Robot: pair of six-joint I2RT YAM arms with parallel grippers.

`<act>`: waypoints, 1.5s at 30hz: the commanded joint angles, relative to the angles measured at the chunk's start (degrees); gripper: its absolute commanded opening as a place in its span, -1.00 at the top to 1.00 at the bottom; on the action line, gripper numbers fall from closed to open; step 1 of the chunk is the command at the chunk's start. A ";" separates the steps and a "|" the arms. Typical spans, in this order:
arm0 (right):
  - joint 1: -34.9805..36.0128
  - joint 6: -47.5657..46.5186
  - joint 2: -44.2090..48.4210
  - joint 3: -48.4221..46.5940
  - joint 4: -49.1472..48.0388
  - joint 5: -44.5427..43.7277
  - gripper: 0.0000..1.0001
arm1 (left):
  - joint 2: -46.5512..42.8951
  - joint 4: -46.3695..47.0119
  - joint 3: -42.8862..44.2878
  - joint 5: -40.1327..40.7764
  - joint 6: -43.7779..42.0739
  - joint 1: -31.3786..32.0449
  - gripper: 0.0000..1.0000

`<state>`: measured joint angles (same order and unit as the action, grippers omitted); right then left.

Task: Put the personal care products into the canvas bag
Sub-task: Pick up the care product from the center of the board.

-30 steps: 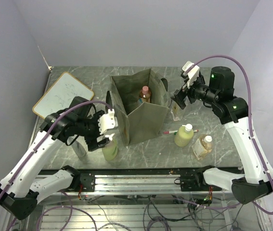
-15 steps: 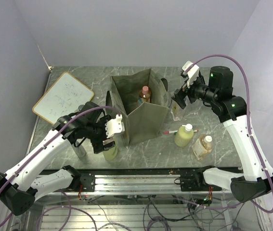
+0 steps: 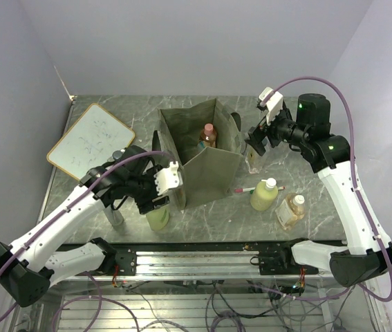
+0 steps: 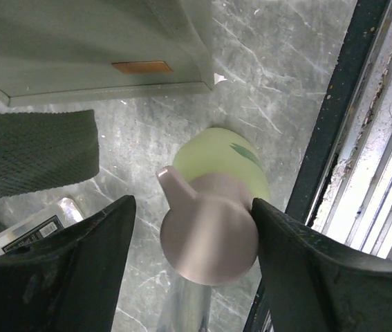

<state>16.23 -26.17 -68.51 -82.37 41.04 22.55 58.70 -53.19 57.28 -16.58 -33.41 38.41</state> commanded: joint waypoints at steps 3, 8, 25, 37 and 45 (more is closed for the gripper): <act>-0.32 -0.28 0.05 -0.21 -1.26 0.10 -0.87 | -1.59 0.57 -0.90 5.45 -1.81 0.30 -0.41; -0.32 -0.55 0.29 0.54 -1.31 -0.26 -0.88 | -1.83 -1.35 0.06 5.50 -2.60 -0.21 -0.40; -0.31 -1.25 0.26 1.77 -1.78 -0.43 -0.88 | -0.74 -1.89 0.20 -1.11 -0.99 -0.67 -0.72; -0.32 -1.52 0.22 1.78 -1.84 -0.65 -0.88 | -0.89 -2.15 -0.97 -3.14 -3.05 -0.35 -0.52; -0.32 -1.84 0.19 1.43 -1.44 -0.66 -0.88 | -0.60 -1.35 -1.81 -3.91 -3.28 0.33 -0.10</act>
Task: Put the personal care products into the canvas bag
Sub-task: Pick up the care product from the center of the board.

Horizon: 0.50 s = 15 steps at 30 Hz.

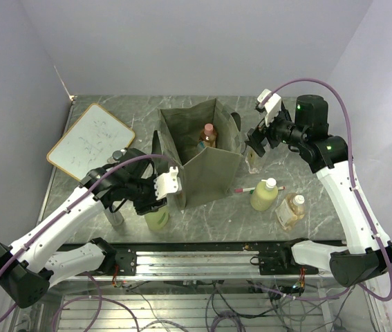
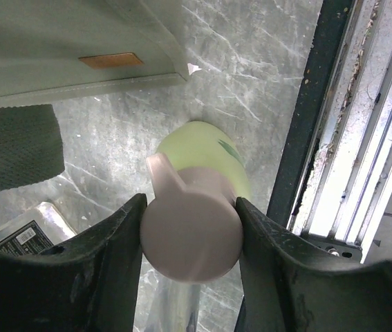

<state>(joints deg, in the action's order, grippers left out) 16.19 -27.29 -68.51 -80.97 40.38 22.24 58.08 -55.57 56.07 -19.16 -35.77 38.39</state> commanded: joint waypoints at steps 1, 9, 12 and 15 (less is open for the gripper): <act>-0.28 -0.87 0.25 0.22 -0.95 -0.42 -0.88 | -0.11 1.21 -0.73 -1.31 -1.08 0.44 -0.02; -0.28 -1.10 0.14 -0.12 -0.67 -0.40 -0.88 | -1.03 0.53 0.07 -1.02 -2.37 0.54 0.48; -0.28 -1.16 0.05 -0.29 -0.56 -0.10 -0.88 | -1.08 0.44 0.31 -1.19 -2.04 0.50 0.55; -0.28 -1.19 -0.17 -0.37 -0.54 -0.18 -0.88 | -1.26 0.81 0.22 -1.44 -1.70 0.49 0.41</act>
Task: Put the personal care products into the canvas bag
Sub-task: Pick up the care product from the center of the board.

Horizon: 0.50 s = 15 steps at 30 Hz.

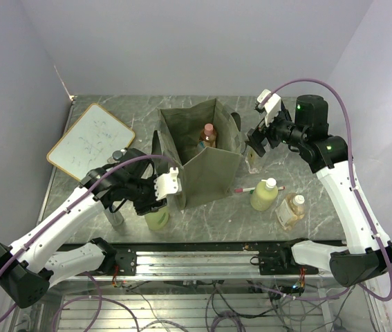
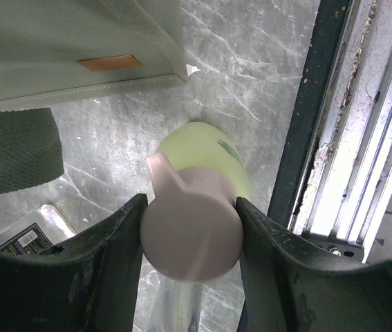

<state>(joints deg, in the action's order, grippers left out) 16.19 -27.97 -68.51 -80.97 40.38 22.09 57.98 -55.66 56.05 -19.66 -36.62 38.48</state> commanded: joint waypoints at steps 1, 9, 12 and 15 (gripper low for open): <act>-0.28 -0.58 -0.26 -0.41 -0.52 0.02 -0.88 | -1.22 1.09 0.24 -1.10 -0.64 0.41 0.34; -0.28 -0.64 -0.73 -0.94 -0.29 0.19 -0.88 | -1.35 1.87 0.02 -1.29 -0.15 0.45 -0.15; -0.27 -0.64 -0.74 -0.78 -0.38 0.06 -0.88 | -1.45 1.71 -0.23 -1.31 -0.28 0.44 -0.28; -0.21 -0.60 -0.83 -0.74 -0.46 0.19 -0.88 | -1.51 1.67 -0.44 -1.63 -0.29 0.46 -0.29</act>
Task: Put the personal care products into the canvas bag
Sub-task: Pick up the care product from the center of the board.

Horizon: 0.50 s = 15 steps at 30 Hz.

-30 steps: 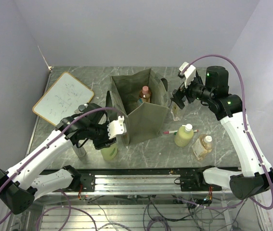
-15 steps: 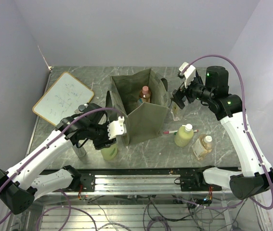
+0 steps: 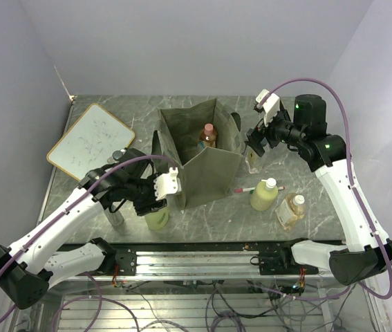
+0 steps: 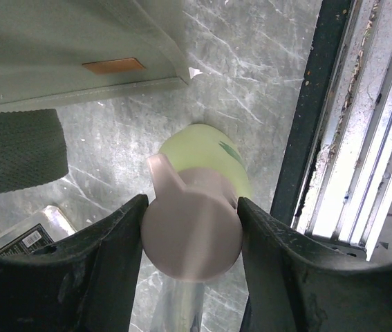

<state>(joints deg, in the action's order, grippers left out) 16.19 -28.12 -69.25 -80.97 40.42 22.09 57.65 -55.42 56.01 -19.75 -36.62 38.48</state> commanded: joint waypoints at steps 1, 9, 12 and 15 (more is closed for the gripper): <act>-0.27 -0.45 -0.16 -0.77 -0.42 0.23 -0.88 | -1.21 1.44 -0.37 -1.68 -0.22 0.46 -0.29; -0.28 -0.45 -0.27 -1.12 -0.04 0.24 -0.88 | -1.57 2.08 -1.13 -1.95 -0.20 0.46 -0.41; -0.25 -0.45 -0.02 -0.96 -0.02 0.15 -0.88 | -1.34 2.48 -1.26 -2.34 -0.22 0.46 -0.41; -0.27 -0.53 0.00 -1.03 0.09 0.15 -0.88 | -1.35 2.88 -1.25 -2.48 -0.16 0.54 -0.38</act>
<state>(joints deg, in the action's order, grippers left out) 16.19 -28.14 -69.36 -80.97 40.62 22.11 56.88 -54.59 55.00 -19.92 -36.62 38.48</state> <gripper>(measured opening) 0.938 0.696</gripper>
